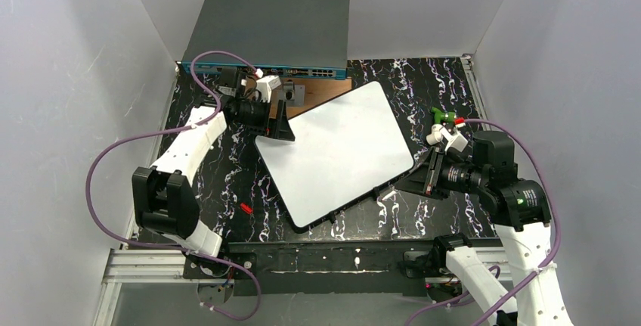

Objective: Write a sentence on the whiteboard
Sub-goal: Hold the whiteboard on the whiteboard stand.

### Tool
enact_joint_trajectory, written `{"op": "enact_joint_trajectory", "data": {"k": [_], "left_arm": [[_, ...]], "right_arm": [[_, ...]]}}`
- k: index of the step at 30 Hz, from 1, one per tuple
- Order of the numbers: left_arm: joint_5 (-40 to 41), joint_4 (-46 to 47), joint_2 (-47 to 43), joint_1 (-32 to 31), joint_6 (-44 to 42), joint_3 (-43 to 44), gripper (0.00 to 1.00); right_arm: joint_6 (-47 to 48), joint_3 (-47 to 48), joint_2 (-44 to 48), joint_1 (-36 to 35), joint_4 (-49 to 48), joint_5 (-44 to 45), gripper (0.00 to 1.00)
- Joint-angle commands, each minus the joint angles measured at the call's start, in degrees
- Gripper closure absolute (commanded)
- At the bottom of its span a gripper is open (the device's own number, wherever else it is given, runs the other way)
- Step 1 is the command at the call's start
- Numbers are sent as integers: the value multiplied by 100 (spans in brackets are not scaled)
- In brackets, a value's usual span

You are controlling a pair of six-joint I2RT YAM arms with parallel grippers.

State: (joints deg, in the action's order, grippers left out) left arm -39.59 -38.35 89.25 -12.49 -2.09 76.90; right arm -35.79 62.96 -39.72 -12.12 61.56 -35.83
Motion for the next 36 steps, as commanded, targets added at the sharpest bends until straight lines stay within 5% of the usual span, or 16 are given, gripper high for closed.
{"op": "enact_joint_trajectory", "data": {"k": [1,9,10,22,36], "left_arm": [[-141,-14,-186,-25,107,-284,16],[-502,273,68,-25,165,-387,26],[-692,304,113,-23,337,-367,37],[-823,180,-32,-25,349,-175,94],[239,-193,-260,-548,-392,-133,100]], "right_arm": [[74,-22,84,17,-134,-172,99],[-25,-73,183,17,-124,-175,99],[-44,-88,202,17,-112,-162,99],[-68,-129,276,17,-122,-133,99],[-418,-799,402,17,-1336,-269,99]]}}
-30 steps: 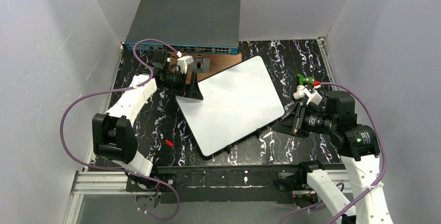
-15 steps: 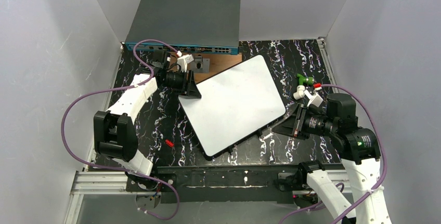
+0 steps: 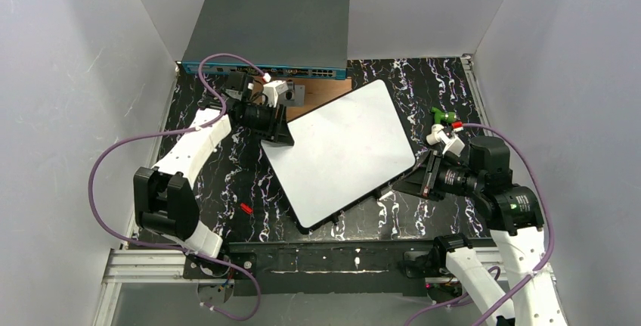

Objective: Write a sentence on the whiteboard
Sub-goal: Hold the whiteboard on the whiteboard stand, then write a sentence on the whiteboard.

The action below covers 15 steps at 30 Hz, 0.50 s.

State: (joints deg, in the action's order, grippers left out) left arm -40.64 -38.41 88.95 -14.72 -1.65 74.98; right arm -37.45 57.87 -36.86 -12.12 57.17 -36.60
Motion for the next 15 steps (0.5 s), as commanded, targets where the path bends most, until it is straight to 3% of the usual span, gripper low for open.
{"op": "enact_joint_trajectory", "data": {"k": [1,6,11,15], "left_arm": [[468,-146,-255,-374,-427,42,100],[988,276,-501,-443,-178,-99,100],[1353,436,-741,-478,-611,-209,100],[1281,497,-926,-563,-1001,-332,100]], "right_arm": [[-335,-360,139,16,-1134,-195,99],[-596,-469,97,8,-1818,-120,99],[-604,-702,222,-1,-2587,452,99],[-905,-1289,619,-148,-3781,959,99]]}}
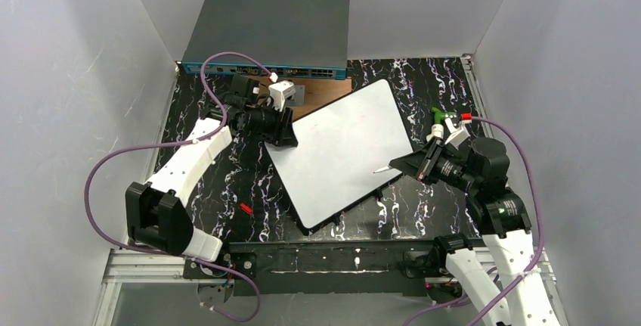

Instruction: Write a sentence on the whiteboard

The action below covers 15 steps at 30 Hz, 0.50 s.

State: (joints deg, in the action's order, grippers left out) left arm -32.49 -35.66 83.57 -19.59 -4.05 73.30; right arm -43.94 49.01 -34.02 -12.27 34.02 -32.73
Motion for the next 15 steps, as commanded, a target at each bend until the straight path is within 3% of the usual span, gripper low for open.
{"op": "enact_joint_trajectory", "data": {"k": [1,8,12,15], "left_arm": [[387,260,-447,-110,-856,-239,100],[695,880,-887,-221,-1075,-878,100],[430,1269,-1046,-220,-1112,-1099,100],[353,1240,-1004,-212,-1307,-1098,100]], "right_arm": [[-275,-519,438,-214,-1823,728,99],[-223,-826,360,-691,-2711,1045,99],[-618,-914,-54,-936,-3422,1034,99],[-195,-576,-546,-1173,-3135,1091,99]]}}
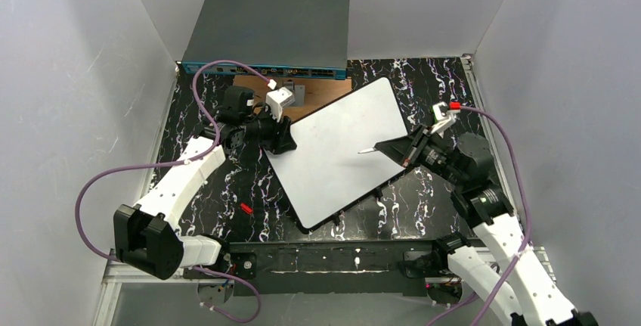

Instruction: Write a sentence on the whiteboard

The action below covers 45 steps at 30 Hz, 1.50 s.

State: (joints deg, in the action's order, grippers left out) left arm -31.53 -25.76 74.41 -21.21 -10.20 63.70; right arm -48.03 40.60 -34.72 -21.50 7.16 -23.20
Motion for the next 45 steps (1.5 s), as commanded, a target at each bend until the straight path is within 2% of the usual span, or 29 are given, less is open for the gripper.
{"op": "enact_joint_trajectory", "data": {"k": [1,5,9,14,23,28,31,45], "left_arm": [[167,227,-69,-50,-730,-134,100],[-49,366,-210,-54,-543,-390,100],[84,284,-368,-50,-453,-707,100],[-215,367,-366,-50,-182,-828,100],[-255,430,120,-81,-292,-439,100],[-226,876,-35,-150,-101,-805,100],[-300,818,-198,-181,-63,-969,100],[-446,484,-53,-182,-296,-650,100]], "right_arm": [[379,421,-562,-316,-302,241,99],[858,441,-601,-514,-450,712,99],[1127,355,-799,-671,-865,644,99],[1933,145,-1101,-1389,-1659,898,99],[2194,324,-2035,-2096,-2547,902,99],[2473,262,-2346,-2657,-2977,1146,99],[2574,236,-2468,-2893,-3148,1228,99],[2624,319,-3460,-3162,-3734,1286,99]]}}
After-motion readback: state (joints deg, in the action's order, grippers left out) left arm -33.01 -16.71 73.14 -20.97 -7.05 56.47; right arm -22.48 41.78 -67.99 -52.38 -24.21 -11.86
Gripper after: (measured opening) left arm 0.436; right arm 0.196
